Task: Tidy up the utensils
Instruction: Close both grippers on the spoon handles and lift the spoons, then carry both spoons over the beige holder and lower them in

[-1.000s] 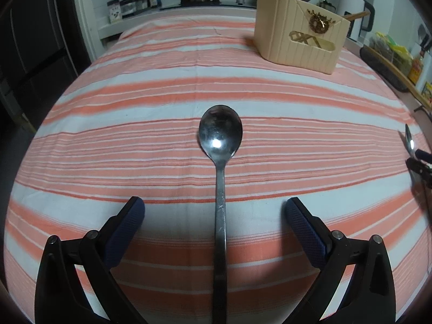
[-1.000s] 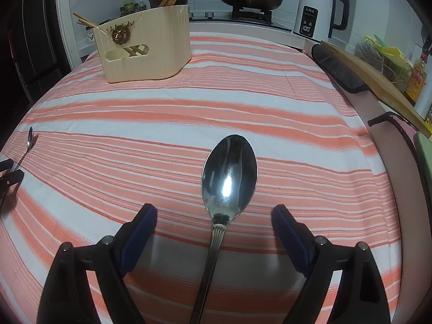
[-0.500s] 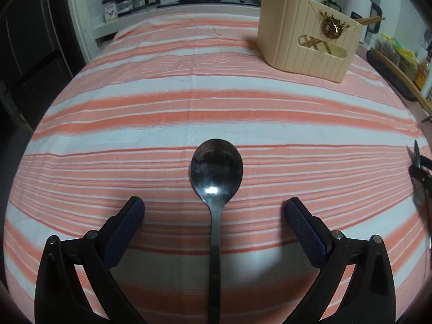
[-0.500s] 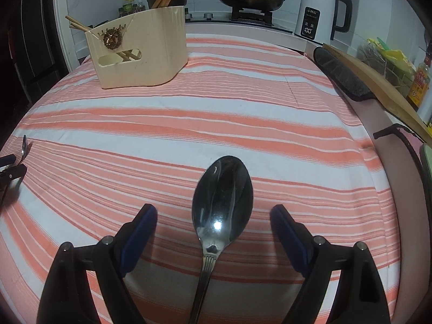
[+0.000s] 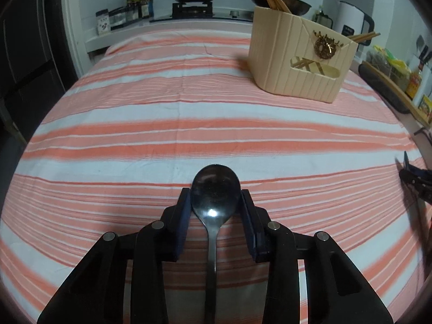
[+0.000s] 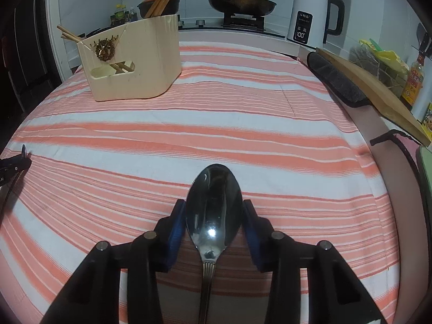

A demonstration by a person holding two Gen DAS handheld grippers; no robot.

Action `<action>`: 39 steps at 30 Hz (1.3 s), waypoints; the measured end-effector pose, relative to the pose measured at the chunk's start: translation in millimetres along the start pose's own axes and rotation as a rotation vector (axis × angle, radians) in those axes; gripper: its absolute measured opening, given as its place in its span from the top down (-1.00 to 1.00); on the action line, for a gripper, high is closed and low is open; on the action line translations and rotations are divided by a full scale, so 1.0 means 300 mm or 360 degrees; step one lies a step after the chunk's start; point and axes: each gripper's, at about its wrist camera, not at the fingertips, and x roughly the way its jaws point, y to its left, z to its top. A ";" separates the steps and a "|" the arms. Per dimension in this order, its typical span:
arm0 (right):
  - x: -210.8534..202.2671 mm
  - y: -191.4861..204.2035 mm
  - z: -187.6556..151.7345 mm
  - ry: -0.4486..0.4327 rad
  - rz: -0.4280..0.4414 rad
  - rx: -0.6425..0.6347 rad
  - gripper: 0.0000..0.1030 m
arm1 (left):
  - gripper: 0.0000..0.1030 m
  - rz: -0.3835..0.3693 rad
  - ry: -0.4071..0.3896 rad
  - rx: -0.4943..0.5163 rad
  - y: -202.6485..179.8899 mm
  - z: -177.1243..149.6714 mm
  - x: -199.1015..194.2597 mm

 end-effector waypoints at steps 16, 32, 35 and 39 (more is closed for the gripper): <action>-0.388 0.073 0.003 -0.0373 0.0252 -0.0030 0.19 | 0.31 -0.0235 -0.0350 0.0002 -0.100 0.009 -0.418; -0.678 0.180 0.085 -0.0669 0.0331 -0.0106 0.19 | 0.31 -0.0403 -0.0529 0.0030 -0.176 0.081 -0.659; -0.695 0.194 0.119 -0.0684 0.0340 -0.0110 0.19 | 0.31 -0.0433 -0.0541 0.0031 -0.188 0.109 -0.677; -0.705 0.210 0.159 -0.0709 0.0352 -0.0115 0.19 | 0.31 -0.0455 -0.0557 0.0049 -0.210 0.147 -0.688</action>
